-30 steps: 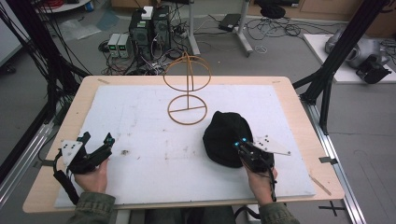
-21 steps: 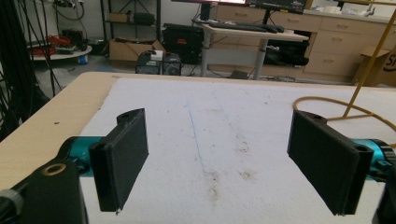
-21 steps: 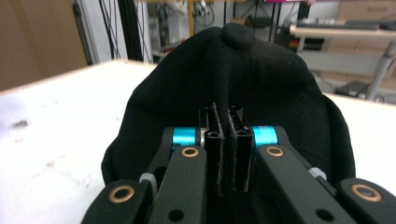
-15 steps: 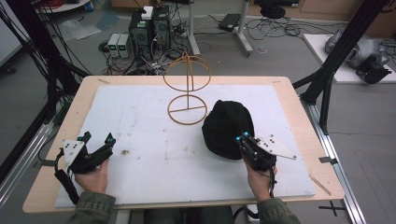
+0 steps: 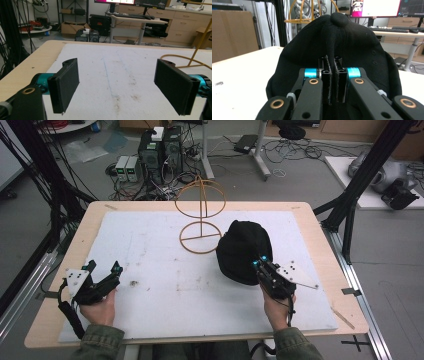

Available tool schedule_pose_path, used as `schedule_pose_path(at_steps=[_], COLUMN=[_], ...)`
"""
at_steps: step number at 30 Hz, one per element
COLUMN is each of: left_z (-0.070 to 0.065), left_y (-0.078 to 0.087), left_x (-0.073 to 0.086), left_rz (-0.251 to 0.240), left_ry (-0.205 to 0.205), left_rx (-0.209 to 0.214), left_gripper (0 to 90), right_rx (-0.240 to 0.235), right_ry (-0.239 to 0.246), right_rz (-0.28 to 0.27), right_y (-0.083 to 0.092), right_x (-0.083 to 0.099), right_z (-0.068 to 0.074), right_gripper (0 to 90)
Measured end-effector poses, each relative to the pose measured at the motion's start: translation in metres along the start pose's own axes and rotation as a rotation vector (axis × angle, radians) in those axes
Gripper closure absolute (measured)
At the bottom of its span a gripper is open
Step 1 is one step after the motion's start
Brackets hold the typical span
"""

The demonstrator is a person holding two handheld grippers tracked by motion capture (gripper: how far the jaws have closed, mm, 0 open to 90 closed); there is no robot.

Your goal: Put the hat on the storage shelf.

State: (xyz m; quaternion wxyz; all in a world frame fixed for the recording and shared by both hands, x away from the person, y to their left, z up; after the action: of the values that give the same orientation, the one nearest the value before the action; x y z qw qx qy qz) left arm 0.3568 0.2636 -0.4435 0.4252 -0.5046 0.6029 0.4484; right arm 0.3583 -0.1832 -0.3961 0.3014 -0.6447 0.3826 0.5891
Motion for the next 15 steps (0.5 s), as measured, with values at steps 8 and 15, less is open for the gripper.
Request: schedule_pose_path(at_steps=[8, 15], left_z=[0.000, 0.000], left_y=[0.001, 0.001], left_x=[0.000, 0.000], left_rz=[0.001, 0.005], left_ry=[-0.005, -0.012], left_rx=[0.003, 0.003], left_gripper=[20.1, 20.1], right_rx=[0.006, 0.006], right_ry=[-0.003, -0.011], right_rz=[-0.081, -0.117], right_y=[0.004, 0.005], right_x=[-0.019, -0.035], right_z=[0.000, -0.005], right_gripper=[87.7, 87.8])
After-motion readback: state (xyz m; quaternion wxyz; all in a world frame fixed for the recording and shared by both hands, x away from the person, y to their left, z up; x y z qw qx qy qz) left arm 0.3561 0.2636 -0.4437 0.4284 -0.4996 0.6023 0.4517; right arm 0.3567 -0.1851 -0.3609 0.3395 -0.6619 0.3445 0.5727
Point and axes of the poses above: each handheld gripper's, and its own axes: y roughly backward along the jaws, x roughly out of its underside, z roughly to its left, the point moved 9 cm from there along -y, roughly forward along the jaws, and after that the axes turned 8 degrees about y, right-handed, at the moved point
